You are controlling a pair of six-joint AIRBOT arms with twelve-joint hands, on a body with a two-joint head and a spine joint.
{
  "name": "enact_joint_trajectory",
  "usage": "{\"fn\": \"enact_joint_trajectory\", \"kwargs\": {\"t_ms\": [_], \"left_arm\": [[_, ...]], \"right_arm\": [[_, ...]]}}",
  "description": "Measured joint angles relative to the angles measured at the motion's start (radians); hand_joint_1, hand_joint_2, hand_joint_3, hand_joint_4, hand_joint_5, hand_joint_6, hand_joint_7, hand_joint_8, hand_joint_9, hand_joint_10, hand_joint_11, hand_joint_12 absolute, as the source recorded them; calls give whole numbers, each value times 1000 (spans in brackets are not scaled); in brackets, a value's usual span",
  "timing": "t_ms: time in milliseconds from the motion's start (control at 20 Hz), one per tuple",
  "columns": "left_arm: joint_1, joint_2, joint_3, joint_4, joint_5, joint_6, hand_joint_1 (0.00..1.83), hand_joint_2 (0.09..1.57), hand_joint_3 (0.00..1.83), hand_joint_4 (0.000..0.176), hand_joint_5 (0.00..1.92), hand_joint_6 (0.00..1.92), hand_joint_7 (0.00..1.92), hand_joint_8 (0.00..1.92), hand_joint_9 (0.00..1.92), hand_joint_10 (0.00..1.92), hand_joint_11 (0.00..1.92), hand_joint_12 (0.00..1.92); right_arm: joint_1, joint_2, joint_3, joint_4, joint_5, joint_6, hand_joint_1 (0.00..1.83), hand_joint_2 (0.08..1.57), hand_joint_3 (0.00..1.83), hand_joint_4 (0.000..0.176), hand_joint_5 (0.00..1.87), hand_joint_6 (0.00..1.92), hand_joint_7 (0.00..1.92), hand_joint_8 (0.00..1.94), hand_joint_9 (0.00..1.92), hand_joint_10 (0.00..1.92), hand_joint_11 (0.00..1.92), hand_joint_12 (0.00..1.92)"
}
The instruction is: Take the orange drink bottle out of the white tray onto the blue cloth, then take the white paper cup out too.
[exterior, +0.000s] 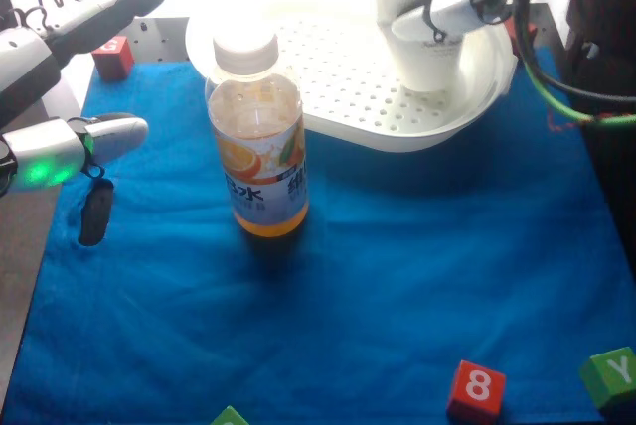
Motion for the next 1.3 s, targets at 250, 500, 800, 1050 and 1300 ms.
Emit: {"fn": "enact_joint_trajectory", "kwargs": {"t_ms": [250,500,800,1050,1300], "left_arm": [[0,0,0,-5,0,0,747,1312,0,99,25,5,0,0,0,0,0,0],[0,0,0,-7,-1,0,732,1317,2,107,16,0,0,0,0,0,0,0],[30,0,-3,-31,-3,0,647,1314,1,149,11,1,0,0,0,0,0,0],[41,4,-9,-53,-11,2,687,1345,12,131,0,0,0,0,0,0,0,0],[47,5,-9,-53,-14,2,719,1346,7,136,0,0,0,0,0,0,0,0]], "right_arm": [[-4,91,-117,-8,127,0,981,1226,0,0,216,1428,329,1484,375,1736,414,1921],[-4,218,-280,-65,239,0,928,1229,0,0,75,1586,215,1611,334,1812,418,1921],[-158,363,-473,-127,418,55,960,1181,0,0,170,1536,334,1601,451,1882,580,1921],[-318,401,-509,-199,578,305,937,1208,0,0,230,1520,374,1732,591,1921,767,1921],[-404,378,-522,-208,609,338,1026,1172,0,0,153,1633,375,1874,709,1921,867,1921]]}}
